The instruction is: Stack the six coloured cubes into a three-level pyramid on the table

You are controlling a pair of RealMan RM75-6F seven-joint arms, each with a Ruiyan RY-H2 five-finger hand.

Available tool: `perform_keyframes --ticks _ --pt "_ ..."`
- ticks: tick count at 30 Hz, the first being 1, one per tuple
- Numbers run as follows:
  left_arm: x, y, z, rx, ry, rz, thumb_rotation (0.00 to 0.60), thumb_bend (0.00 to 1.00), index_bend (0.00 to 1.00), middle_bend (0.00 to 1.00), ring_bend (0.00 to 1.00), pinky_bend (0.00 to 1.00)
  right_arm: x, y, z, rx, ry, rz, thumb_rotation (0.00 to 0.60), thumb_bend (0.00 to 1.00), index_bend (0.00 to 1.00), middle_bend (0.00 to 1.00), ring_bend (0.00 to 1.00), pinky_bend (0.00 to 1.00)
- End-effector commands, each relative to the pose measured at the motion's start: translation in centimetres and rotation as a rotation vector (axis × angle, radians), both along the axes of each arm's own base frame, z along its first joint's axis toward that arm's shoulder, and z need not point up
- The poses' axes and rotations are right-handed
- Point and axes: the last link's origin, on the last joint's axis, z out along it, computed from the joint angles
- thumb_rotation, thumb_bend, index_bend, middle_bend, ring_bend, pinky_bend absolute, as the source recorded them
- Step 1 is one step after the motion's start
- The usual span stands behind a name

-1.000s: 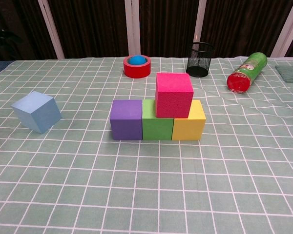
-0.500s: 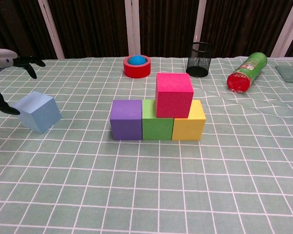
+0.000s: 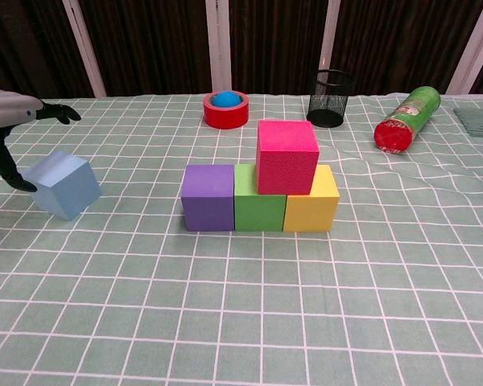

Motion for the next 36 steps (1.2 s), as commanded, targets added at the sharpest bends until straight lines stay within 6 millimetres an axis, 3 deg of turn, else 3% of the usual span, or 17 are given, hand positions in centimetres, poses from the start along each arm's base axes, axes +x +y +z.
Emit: perform_keyframes --ticks 1,7,13,25,36 --pt "-0.3 0.1 -1.1 -0.029 0.001 -0.004 0.600 0.09 0.00 0.06 0.00 0.06 0.0 0.0 0.0 -0.003 -0.003 -0.005 0.600 0.31 0.00 0.00 0.00 0.00" --pt "-0.3 0.5 -1.9 -0.027 -0.006 -0.009 0.600 0.12 0.00 0.06 0.00 0.06 -0.2 0.0 -0.2 -0.004 -0.011 -0.018 0.600 0.31 0.00 0.00 0.00 0.00" --pt "0.4 1.2 -2.0 0.011 -0.033 -0.040 0.600 0.24 0.00 0.06 0.00 0.06 -0.3 0.0 -0.3 -0.002 -0.023 -0.026 0.600 0.31 0.00 0.00 0.00 0.00" --pt "0.1 0.8 -2.1 -0.020 -0.041 -0.009 0.600 0.25 0.00 0.06 0.00 0.06 -0.2 0.1 -0.2 0.002 -0.031 -0.030 0.600 0.31 0.00 0.00 0.00 0.00" --pt "-0.8 1.2 -0.7 0.003 -0.044 0.000 0.600 0.24 0.00 0.21 0.00 0.06 -0.1 0.3 -0.4 0.012 -0.034 -0.033 0.600 0.31 0.00 0.00 0.00 0.00"
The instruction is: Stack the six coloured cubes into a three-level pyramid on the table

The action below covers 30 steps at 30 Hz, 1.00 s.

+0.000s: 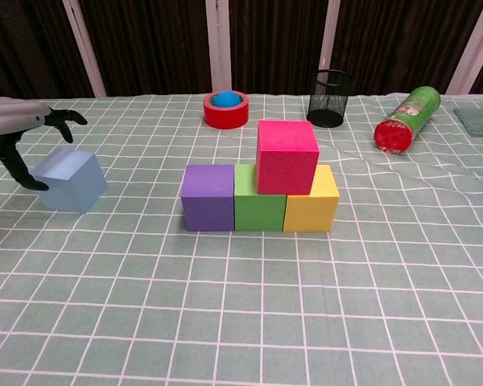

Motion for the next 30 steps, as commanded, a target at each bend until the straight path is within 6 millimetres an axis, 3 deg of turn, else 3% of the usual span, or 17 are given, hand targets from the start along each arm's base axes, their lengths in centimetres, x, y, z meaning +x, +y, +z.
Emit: perform_keyframes --ticks 1,15,21,30 --pt "0.0 0.1 0.0 -0.001 0.000 -0.002 0.600 0.24 0.00 0.21 0.00 0.06 0.0 0.0 -0.1 0.002 0.001 0.000 0.600 0.31 0.00 0.00 0.00 0.00" --pt "0.1 0.8 -0.3 -0.038 0.021 -0.025 0.600 0.24 0.00 0.20 0.00 0.07 -0.1 0.1 -0.2 0.004 0.001 -0.010 0.600 0.31 0.00 0.00 0.00 0.00" --pt "0.0 1.0 -0.1 -0.059 0.030 -0.034 0.600 0.31 0.00 0.18 0.00 0.07 -0.1 0.1 -0.3 0.008 -0.001 -0.013 0.600 0.31 0.00 0.00 0.00 0.00" --pt "-0.3 1.1 -0.3 -0.075 0.036 -0.041 0.600 0.31 0.00 0.17 0.00 0.07 -0.1 0.1 -0.4 0.016 -0.005 -0.016 0.600 0.31 0.00 0.00 0.00 0.00"
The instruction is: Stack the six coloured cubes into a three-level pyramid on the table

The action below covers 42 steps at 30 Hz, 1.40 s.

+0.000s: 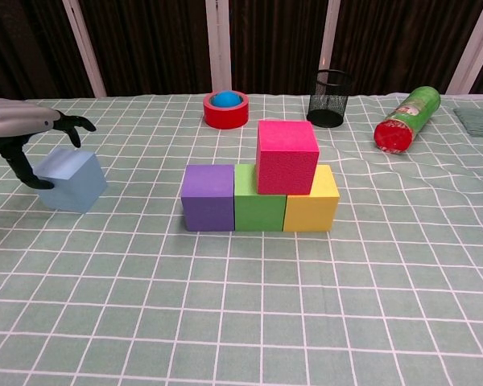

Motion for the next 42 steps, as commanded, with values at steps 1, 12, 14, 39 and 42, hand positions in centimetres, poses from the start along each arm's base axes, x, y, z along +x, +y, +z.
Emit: perform_keyframes --ticks 1,12,14,39,42 --pt "0.0 0.0 0.0 -0.001 -0.005 -0.003 0.600 0.31 0.00 0.18 0.00 0.07 -0.1 0.0 0.0 0.000 0.000 -0.002 0.600 0.31 0.00 0.00 0.00 0.00" --pt "0.0 -0.3 0.4 0.012 -0.032 -0.009 0.600 0.31 0.00 0.38 0.02 0.07 0.0 0.0 -0.1 0.000 -0.002 -0.002 0.600 0.31 0.00 0.00 0.00 0.00" --pt "0.2 -0.4 0.8 0.018 -0.041 -0.011 0.600 0.31 0.00 0.38 0.02 0.07 0.0 0.0 -0.1 0.000 -0.004 -0.001 0.600 0.31 0.00 0.00 0.00 0.00" --pt "12.5 -2.0 8.5 0.022 -0.108 -0.045 0.600 0.31 0.00 0.33 0.02 0.07 0.1 -0.4 0.1 -0.006 -0.040 0.005 0.600 0.31 0.00 0.00 0.00 0.00" --pt "14.4 -2.3 8.0 0.002 -0.113 -0.029 0.600 0.32 0.00 0.33 0.02 0.07 0.1 -0.4 0.1 -0.003 -0.047 0.005 0.600 0.31 0.00 0.00 0.00 0.00"
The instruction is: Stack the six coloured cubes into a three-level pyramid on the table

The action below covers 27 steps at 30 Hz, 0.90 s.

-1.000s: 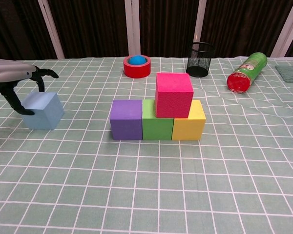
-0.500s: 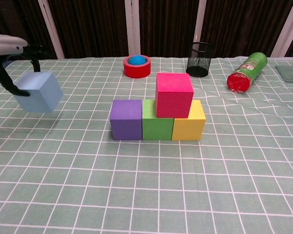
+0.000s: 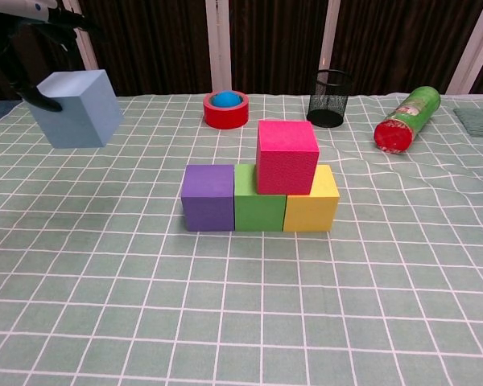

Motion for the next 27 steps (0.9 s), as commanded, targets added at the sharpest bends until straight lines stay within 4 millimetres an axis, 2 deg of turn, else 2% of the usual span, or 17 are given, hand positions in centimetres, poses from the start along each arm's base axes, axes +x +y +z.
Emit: perform_keyframes --ticks 1,2,3,9,18,27 --pt "3.9 -0.5 -0.3 -0.023 0.002 -0.007 0.600 0.32 0.00 0.33 0.02 0.07 0.0 -0.1 0.0 0.002 -0.005 0.000 0.600 0.31 0.00 0.00 0.00 0.00" --pt "4.8 -0.6 -0.7 -0.027 0.009 -0.010 0.600 0.32 0.00 0.33 0.02 0.07 0.0 -0.1 0.0 0.003 -0.011 -0.002 0.600 0.31 0.00 0.00 0.00 0.00" --pt "6.6 -1.0 -1.7 -0.056 0.007 -0.044 0.600 0.32 0.00 0.33 0.02 0.07 -0.1 -0.1 -0.1 0.006 -0.024 -0.008 0.600 0.31 0.00 0.00 0.00 0.00" --pt "9.6 -1.7 -3.9 -0.072 0.020 -0.041 0.600 0.32 0.00 0.33 0.02 0.07 -0.2 -0.2 0.0 0.009 -0.046 -0.015 0.600 0.31 0.00 0.00 0.00 0.00" --pt "12.1 -2.5 -6.1 -0.087 0.068 -0.040 0.600 0.32 0.00 0.32 0.02 0.07 -0.2 -0.2 0.1 0.014 -0.076 -0.019 0.600 0.31 0.00 0.00 0.00 0.00" --pt "13.1 -2.3 -7.1 -0.061 0.111 -0.011 0.600 0.33 0.00 0.32 0.02 0.07 -0.2 -0.3 0.1 0.018 -0.091 -0.024 0.600 0.31 0.00 0.00 0.00 0.00"
